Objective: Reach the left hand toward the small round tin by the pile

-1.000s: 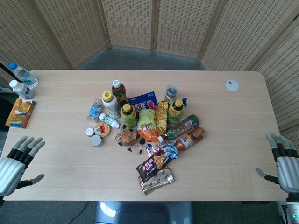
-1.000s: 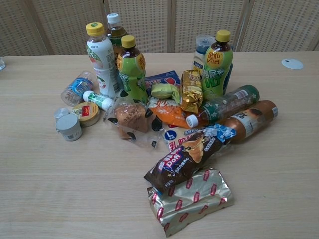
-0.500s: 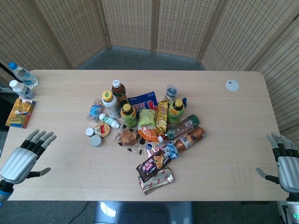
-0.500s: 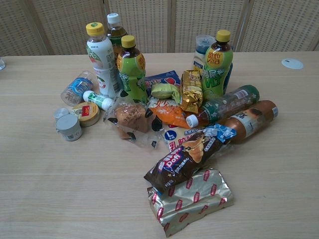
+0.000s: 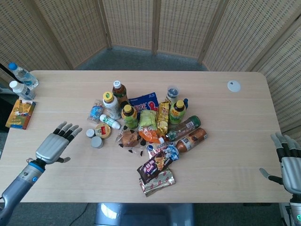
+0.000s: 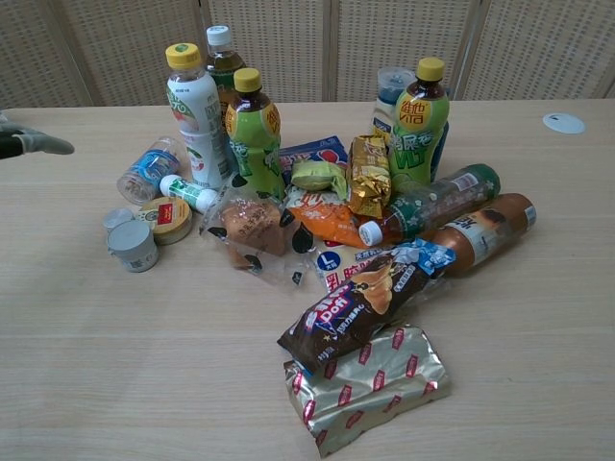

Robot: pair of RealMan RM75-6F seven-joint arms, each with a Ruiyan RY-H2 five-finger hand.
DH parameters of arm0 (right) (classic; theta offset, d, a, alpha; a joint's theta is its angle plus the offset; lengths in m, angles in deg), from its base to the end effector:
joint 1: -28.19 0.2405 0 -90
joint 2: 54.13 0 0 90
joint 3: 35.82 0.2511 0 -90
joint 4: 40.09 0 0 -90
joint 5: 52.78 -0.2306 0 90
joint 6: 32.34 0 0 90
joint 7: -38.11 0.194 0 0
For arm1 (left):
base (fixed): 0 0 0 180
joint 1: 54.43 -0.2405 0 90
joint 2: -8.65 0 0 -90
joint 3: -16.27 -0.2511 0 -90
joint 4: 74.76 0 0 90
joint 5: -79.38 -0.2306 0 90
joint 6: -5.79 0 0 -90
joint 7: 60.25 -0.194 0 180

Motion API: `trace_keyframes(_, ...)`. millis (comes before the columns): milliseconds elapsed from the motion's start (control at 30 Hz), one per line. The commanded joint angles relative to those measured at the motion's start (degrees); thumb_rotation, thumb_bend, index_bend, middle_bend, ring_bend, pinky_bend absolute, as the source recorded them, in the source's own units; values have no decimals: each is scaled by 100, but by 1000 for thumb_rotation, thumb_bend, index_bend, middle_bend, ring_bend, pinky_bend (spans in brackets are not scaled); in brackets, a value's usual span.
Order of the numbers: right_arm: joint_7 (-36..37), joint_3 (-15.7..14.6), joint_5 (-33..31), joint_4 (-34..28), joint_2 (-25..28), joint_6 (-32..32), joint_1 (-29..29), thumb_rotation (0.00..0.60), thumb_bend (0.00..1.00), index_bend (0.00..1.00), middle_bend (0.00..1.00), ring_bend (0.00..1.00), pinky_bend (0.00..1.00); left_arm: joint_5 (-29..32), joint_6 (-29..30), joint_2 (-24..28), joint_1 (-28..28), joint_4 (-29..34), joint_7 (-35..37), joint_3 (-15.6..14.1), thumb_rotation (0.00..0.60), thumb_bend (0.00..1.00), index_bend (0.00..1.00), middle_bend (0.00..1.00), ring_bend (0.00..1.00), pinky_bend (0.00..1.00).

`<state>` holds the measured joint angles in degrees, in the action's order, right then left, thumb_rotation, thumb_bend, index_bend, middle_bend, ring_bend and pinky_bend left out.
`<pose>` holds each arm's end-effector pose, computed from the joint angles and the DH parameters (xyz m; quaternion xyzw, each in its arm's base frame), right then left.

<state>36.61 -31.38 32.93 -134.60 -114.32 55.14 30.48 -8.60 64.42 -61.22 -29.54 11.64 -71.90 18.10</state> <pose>-0.3167 -0.2241 0.1689 0.5816 -0.3634 0.3806 0.6203 -0.2640 0.3165 0.0308 -0.7928 -0.3013 -0.2731 0.4540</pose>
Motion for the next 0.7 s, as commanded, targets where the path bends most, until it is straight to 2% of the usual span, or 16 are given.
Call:
trace_keyframes(33,59,12,-23,-4,25,-8,-4,586,0,0,0,0,0,451,-342,-478,217,-196,-626,110,600,0,0,0,0,0)
trace_keyframes(333,234,36,-52,-9,89,-11,-11,585,0,0,0,0,0,1001,-606,-1197,457,-406,-1514,129,600,0,0,0,0,0)
trace_keyframes(700,319,40,-71,13,108,-41,-7,584,0,0,0,0,0,1408,-582,-1655,642,-590,-2001,186,600,0,9,0,0,0)
